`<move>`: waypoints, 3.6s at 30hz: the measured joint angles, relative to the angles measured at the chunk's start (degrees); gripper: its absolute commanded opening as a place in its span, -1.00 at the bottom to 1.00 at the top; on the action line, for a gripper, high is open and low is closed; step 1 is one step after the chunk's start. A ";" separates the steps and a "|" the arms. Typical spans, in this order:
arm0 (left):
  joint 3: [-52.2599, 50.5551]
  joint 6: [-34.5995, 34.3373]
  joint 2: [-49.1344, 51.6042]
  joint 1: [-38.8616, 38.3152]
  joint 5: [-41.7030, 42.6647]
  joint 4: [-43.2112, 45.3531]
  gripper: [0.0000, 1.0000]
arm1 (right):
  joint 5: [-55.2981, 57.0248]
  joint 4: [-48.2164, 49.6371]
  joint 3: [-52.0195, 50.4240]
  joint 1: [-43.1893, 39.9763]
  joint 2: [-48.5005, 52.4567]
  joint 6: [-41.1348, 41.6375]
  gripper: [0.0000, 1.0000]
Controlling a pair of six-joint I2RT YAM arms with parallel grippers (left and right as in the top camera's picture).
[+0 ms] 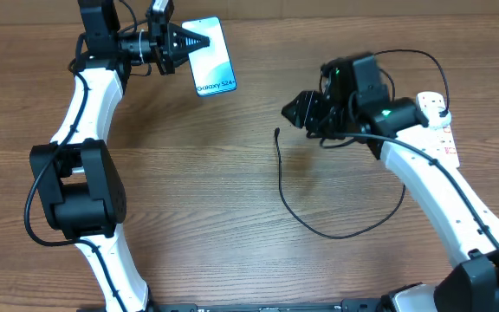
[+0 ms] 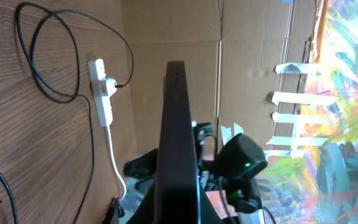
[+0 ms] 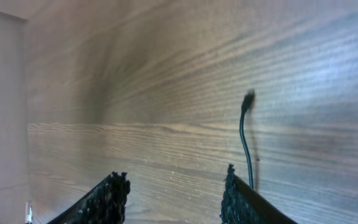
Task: Plug charger to phone and switch on socket
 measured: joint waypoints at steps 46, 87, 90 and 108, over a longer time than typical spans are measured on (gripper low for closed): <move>0.00 2.47 0.00 -0.44 -0.79 0.00 -0.92 | -0.07 11.76 0.44 -1.55 22.05 -2.67 -0.16; 0.00 2.05 0.00 -0.44 -0.76 -0.31 -0.91 | -6.25 10.97 0.44 -0.76 28.48 4.37 -0.53; 0.00 2.05 0.00 -0.44 -0.76 -0.31 -0.92 | -6.27 10.58 0.44 -0.76 28.52 5.57 -0.56; 0.00 2.05 0.00 -0.44 -0.76 -0.31 -0.92 | -8.70 15.28 0.44 -0.52 30.77 9.18 -0.69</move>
